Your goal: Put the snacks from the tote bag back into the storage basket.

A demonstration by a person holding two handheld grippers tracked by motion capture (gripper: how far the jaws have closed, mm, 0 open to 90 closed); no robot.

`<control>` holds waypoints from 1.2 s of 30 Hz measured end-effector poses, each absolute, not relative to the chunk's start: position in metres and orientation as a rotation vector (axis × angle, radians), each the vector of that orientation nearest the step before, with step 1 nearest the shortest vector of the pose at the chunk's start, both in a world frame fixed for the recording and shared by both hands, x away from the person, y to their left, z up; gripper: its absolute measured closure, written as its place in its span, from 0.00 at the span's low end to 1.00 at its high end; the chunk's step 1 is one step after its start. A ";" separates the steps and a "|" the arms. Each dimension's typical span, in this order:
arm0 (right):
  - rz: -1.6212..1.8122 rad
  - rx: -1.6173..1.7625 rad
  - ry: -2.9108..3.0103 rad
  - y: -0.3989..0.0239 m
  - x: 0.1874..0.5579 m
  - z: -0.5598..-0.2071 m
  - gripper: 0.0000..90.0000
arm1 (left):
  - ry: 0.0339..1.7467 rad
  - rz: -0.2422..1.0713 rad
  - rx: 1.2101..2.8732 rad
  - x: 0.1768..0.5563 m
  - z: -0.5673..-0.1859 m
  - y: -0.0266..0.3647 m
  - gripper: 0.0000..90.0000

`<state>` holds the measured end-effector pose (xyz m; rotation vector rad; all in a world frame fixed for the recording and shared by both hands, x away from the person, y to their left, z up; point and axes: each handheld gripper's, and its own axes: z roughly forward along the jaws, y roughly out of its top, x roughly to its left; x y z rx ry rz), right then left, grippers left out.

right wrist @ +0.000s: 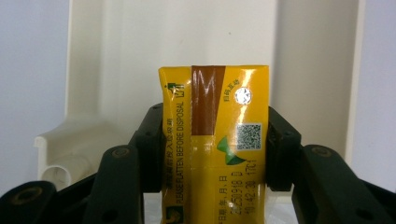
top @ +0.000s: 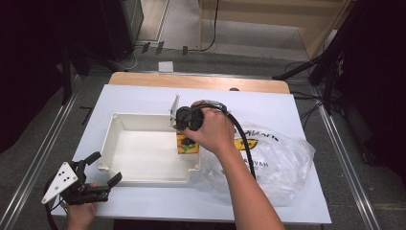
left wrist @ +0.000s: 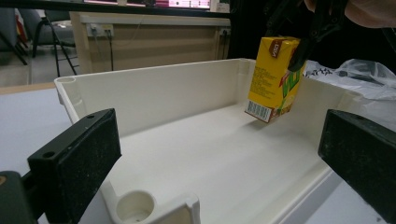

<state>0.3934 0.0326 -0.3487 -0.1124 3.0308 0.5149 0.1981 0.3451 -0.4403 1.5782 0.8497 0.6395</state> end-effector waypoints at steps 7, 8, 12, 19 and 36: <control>0.507 -0.104 3.042 0.034 0.393 -0.356 0.59 | 0.850 0.640 1.580 0.198 -0.440 0.345 0.00; 0.511 -0.112 3.044 0.035 0.393 -0.357 0.59 | 0.852 0.641 1.580 0.198 -0.440 0.345 0.00; 0.501 -0.110 3.049 0.035 0.393 -0.360 0.59 | 0.852 0.641 1.580 0.198 -0.440 0.345 0.00; 0.493 -0.127 3.039 0.036 0.392 -0.364 0.59 | 0.851 0.639 1.578 0.198 -0.440 0.345 0.00; 0.630 -0.098 2.958 0.017 0.391 -0.346 0.40 | 0.850 0.638 1.577 0.198 -0.440 0.345 0.00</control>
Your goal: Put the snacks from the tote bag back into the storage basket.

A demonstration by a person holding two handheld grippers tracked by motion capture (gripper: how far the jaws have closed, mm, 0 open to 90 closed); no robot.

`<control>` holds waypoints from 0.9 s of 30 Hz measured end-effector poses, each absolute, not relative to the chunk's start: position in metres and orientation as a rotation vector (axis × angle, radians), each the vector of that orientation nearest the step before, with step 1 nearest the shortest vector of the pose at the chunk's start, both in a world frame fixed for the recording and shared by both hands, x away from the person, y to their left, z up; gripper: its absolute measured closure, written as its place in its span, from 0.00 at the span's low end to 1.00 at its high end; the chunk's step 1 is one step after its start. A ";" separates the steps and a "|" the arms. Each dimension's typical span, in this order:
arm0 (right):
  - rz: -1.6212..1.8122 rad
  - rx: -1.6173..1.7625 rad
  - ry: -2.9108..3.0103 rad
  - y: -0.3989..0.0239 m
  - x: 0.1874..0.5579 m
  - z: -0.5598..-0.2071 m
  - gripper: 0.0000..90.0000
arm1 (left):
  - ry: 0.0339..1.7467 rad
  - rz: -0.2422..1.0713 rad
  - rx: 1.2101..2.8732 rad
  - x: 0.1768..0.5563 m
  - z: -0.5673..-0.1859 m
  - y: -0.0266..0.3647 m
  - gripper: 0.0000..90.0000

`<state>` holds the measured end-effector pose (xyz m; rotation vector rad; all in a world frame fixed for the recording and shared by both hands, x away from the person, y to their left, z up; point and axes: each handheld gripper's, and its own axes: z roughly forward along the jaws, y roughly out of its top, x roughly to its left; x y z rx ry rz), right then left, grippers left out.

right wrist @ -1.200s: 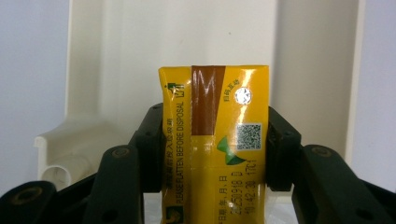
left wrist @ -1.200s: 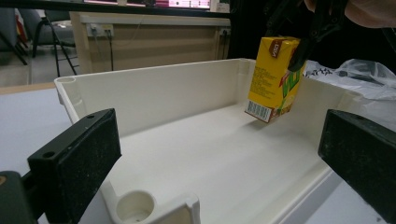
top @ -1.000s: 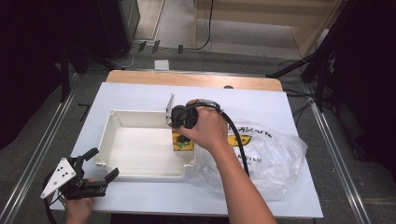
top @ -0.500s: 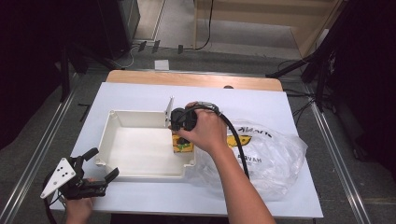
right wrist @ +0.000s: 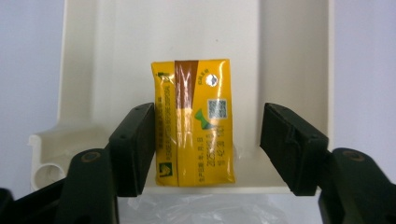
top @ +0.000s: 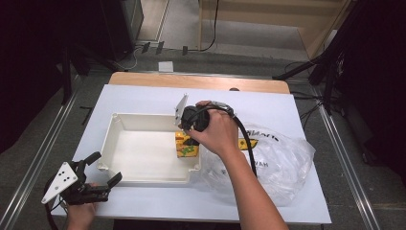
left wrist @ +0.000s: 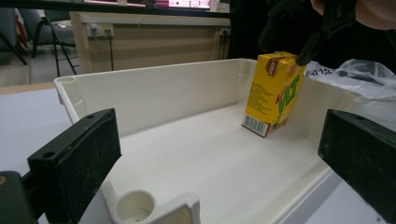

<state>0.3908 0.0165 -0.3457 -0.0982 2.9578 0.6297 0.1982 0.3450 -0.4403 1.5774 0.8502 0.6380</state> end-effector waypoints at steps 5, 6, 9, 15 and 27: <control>0.691 -0.076 2.928 0.008 0.392 -0.347 0.31 | 0.853 0.637 1.577 0.198 -0.440 0.345 0.00; 0.719 -0.065 2.934 0.005 0.392 -0.347 0.29 | 0.852 0.638 1.578 0.198 -0.440 0.345 0.00; 0.798 -0.063 2.939 -0.003 0.393 -0.350 0.26 | 0.852 0.640 1.580 0.198 -0.440 0.345 0.00; 0.908 0.003 2.906 -0.019 0.394 -0.352 0.21 | 0.853 0.641 1.580 0.198 -0.440 0.345 0.00; 1.026 0.076 2.868 -0.043 0.392 -0.354 0.15 | 0.854 0.641 1.581 0.198 -0.440 0.345 0.00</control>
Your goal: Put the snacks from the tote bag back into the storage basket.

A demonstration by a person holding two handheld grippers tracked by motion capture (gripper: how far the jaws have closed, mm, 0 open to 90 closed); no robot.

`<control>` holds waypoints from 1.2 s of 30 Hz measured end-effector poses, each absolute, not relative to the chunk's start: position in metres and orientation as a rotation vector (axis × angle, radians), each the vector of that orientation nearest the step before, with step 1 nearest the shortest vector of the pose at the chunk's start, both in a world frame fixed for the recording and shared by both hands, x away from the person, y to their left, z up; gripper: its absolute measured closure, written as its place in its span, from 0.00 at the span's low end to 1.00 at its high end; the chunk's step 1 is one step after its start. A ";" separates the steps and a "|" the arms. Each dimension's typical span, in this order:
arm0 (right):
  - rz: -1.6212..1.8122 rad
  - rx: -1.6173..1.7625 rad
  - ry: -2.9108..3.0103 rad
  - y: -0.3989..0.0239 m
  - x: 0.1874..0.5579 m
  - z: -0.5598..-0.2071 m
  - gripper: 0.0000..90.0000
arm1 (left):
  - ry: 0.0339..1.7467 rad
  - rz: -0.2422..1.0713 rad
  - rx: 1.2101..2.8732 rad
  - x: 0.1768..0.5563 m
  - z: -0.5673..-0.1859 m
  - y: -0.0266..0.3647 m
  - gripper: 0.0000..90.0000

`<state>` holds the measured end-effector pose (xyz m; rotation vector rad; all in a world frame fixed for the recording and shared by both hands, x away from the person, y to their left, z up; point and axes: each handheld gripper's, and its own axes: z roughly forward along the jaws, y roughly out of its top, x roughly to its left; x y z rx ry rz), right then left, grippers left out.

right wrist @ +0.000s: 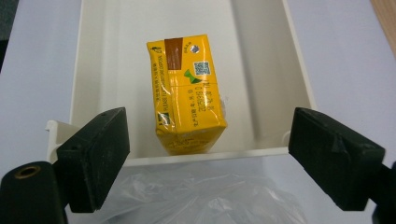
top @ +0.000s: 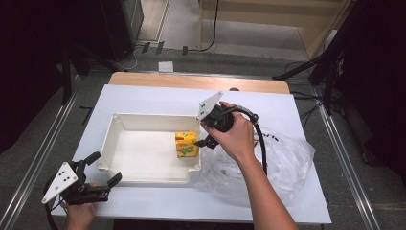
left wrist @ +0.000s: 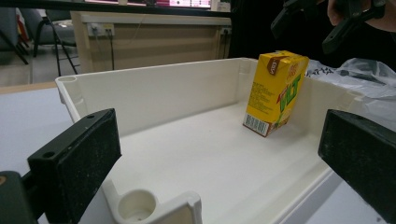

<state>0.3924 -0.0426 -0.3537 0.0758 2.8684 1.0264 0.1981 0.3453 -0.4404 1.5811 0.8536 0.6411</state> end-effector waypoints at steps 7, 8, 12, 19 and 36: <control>1.057 0.123 2.829 -0.055 0.391 -0.357 0.15 | 0.854 0.643 1.582 0.198 -0.440 0.346 0.00; 1.057 0.123 2.829 -0.055 0.391 -0.357 0.15 | 0.854 0.643 1.582 0.198 -0.440 0.346 0.00; 1.078 0.161 2.809 -0.066 0.391 -0.359 0.15 | 0.857 0.641 1.577 0.198 -0.440 0.346 0.00; 1.117 0.241 2.784 -0.087 0.389 -0.362 0.15 | 0.858 0.641 1.577 0.198 -0.440 0.346 0.00; 1.169 0.342 2.730 -0.122 0.382 -0.371 0.15 | 0.857 0.644 1.584 0.198 -0.440 0.345 0.00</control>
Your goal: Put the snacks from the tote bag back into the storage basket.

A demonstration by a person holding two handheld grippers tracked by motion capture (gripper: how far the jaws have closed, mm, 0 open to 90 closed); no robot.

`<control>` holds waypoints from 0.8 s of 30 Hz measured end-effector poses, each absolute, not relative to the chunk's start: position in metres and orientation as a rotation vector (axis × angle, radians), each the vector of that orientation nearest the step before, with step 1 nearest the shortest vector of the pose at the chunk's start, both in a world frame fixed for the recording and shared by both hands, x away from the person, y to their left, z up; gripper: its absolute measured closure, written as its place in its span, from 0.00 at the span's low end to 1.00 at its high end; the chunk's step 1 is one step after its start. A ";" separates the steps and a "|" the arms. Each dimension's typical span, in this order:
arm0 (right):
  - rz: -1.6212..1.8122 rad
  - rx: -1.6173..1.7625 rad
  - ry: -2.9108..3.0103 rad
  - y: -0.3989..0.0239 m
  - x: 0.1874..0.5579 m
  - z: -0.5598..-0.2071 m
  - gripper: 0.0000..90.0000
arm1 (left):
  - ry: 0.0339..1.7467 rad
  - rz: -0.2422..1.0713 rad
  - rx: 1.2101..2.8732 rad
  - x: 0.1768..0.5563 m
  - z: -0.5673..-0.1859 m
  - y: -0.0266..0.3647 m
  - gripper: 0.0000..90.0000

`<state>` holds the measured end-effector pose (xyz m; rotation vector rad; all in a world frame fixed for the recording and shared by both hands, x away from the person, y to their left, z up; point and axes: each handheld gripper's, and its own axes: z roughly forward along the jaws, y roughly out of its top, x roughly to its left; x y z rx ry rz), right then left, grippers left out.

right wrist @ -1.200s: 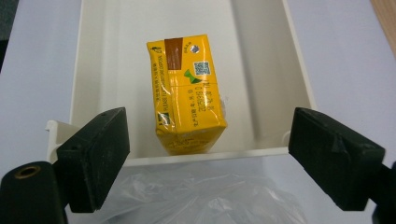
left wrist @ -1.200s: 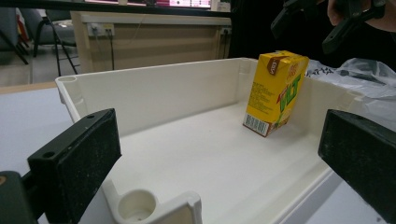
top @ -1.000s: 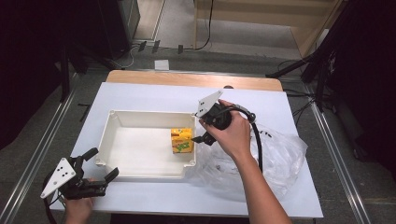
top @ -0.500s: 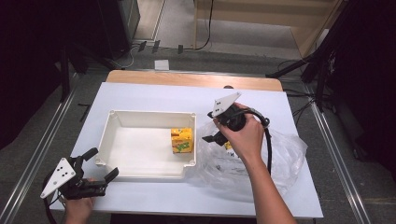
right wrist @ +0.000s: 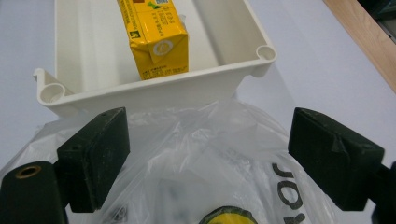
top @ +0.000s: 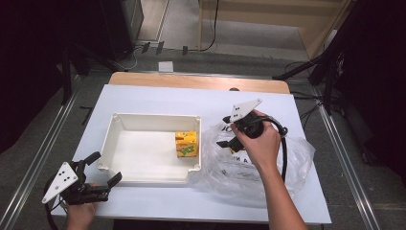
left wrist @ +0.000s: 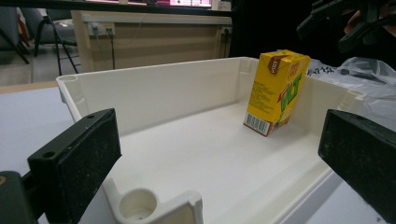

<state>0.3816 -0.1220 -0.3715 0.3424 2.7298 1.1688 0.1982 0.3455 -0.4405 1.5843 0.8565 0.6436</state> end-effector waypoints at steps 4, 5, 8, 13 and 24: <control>1.175 0.364 2.718 -0.129 0.378 -0.374 0.15 | 0.857 0.644 1.585 0.198 -0.440 0.346 0.00; 1.175 0.365 2.715 -0.131 0.377 -0.375 0.15 | 0.858 0.643 1.586 0.198 -0.440 0.345 0.00; 1.171 0.373 2.708 -0.136 0.376 -0.377 0.15 | 0.858 0.644 1.587 0.198 -0.440 0.345 0.00; 1.191 0.396 2.692 -0.146 0.372 -0.379 0.15 | 0.858 0.645 1.587 0.198 -0.441 0.345 0.00; 1.249 0.467 2.641 -0.178 0.353 -0.389 0.15 | 0.867 0.636 1.562 0.199 -0.440 0.348 0.00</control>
